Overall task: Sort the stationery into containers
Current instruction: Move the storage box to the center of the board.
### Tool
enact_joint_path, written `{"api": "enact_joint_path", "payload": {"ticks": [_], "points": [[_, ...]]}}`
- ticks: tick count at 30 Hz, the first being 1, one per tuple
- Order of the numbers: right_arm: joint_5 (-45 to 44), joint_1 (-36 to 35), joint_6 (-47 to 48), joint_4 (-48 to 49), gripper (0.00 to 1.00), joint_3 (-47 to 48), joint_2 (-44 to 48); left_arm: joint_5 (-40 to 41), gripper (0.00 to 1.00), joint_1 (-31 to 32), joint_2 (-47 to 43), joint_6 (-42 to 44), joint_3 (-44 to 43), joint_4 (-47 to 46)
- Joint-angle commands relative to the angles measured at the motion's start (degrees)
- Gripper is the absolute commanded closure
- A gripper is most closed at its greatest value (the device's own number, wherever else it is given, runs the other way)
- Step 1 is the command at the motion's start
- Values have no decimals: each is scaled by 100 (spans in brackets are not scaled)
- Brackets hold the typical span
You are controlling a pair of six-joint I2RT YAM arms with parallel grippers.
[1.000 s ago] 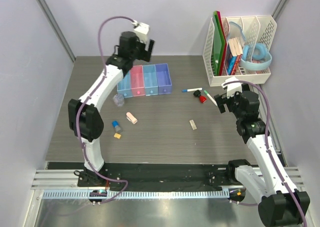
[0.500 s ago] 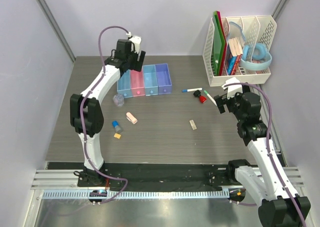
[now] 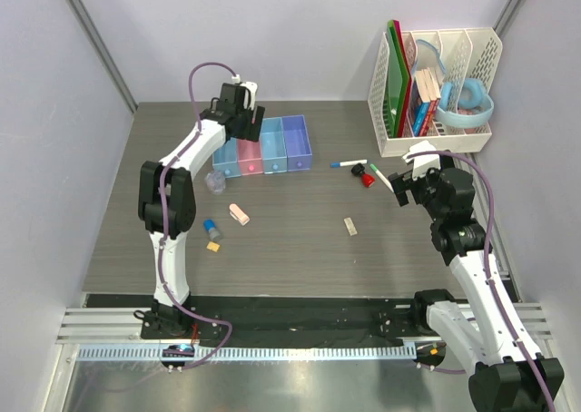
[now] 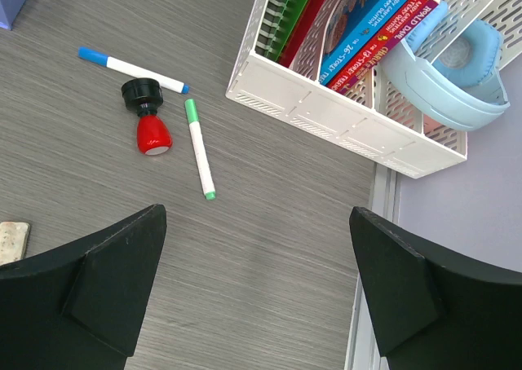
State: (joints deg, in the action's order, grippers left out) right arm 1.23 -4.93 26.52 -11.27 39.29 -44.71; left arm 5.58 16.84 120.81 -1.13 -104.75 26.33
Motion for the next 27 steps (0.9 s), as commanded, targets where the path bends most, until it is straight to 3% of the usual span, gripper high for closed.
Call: {"api": "enact_joint_path", "payload": {"ticks": [1, 15, 27], "points": [[61, -34, -68, 116, 0, 0, 50, 4, 23, -23, 30, -160, 69, -14], [79, -43, -86, 125, 0, -9, 15, -163, 26, 12, 539, -116, 183, -260], [70, -43, -77, 116, 0, -18, -12, -189, 28, 434, 733, 69, 60, -383]]}}
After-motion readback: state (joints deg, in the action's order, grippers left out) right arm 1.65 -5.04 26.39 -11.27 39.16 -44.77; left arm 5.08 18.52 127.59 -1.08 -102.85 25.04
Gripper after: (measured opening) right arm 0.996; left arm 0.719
